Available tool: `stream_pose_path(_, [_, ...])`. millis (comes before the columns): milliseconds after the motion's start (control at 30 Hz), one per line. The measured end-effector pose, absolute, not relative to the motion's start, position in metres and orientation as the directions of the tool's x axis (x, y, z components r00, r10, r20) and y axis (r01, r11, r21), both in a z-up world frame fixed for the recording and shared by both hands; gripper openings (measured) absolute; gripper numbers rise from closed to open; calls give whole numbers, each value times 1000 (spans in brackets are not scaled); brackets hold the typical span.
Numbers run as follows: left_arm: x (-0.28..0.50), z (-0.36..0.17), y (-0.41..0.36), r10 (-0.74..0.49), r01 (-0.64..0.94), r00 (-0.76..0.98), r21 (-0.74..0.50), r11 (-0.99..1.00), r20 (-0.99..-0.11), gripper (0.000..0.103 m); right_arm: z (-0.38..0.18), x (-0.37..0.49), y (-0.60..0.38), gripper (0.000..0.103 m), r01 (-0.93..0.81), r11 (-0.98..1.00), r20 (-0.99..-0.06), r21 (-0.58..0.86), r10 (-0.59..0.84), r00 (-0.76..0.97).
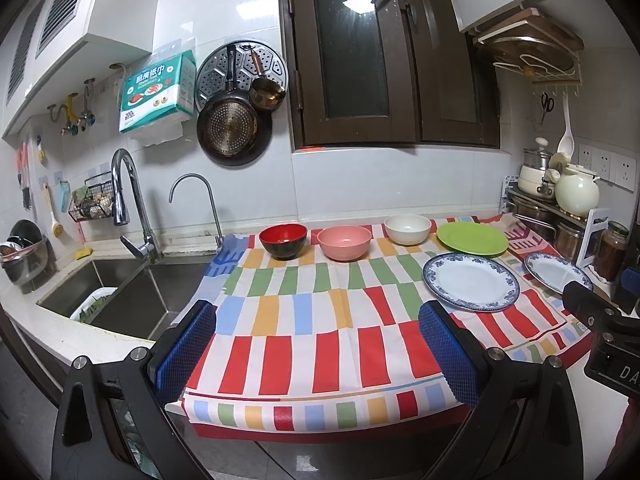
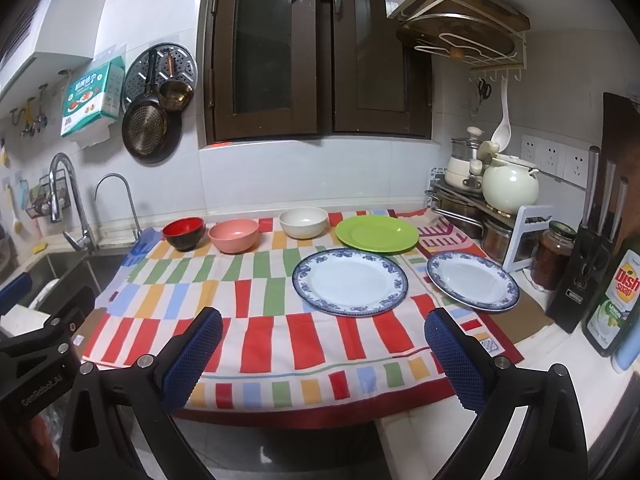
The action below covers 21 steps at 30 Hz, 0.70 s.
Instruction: Organize plates and bowls
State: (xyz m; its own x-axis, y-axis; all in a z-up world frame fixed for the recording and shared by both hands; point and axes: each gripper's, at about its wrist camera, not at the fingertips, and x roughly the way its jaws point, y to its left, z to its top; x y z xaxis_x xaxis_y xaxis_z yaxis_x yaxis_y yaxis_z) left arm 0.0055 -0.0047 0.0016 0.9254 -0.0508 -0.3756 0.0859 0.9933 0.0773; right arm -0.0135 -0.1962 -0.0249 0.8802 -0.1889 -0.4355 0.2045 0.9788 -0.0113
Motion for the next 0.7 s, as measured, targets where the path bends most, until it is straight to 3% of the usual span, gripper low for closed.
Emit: stream_pose_path(700, [6, 0, -4, -53, 87, 925, 76, 993, -376, 103, -25, -13, -196, 102, 203, 979, -435, -12, -188, 881])
